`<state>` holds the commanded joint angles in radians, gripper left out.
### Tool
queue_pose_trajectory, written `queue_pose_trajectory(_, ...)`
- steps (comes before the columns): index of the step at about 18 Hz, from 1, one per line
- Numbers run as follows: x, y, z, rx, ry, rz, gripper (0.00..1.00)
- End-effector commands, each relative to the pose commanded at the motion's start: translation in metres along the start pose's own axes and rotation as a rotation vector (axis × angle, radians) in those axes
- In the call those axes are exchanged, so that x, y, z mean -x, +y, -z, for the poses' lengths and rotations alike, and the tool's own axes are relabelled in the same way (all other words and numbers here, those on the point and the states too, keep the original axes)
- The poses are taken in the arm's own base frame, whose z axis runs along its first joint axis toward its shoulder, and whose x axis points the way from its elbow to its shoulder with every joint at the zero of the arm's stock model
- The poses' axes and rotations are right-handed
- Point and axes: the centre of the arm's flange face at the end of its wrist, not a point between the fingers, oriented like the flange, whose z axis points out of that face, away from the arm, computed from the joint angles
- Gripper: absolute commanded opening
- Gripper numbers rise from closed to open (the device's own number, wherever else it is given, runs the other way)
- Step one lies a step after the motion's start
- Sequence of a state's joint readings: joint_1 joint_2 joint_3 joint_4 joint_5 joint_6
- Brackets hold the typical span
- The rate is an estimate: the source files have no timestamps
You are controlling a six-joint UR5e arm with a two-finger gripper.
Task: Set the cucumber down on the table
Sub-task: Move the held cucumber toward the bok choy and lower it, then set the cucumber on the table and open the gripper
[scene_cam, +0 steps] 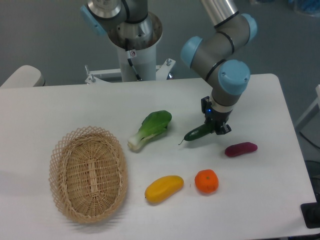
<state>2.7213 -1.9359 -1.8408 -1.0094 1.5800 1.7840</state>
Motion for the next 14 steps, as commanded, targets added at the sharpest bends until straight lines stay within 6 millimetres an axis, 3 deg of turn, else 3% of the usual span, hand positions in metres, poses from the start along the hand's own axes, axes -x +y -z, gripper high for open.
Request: queue_pose_trajectory(14, 0.0, -0.01, -0.015, -0.002, 0.024, -0.012, 0.35)
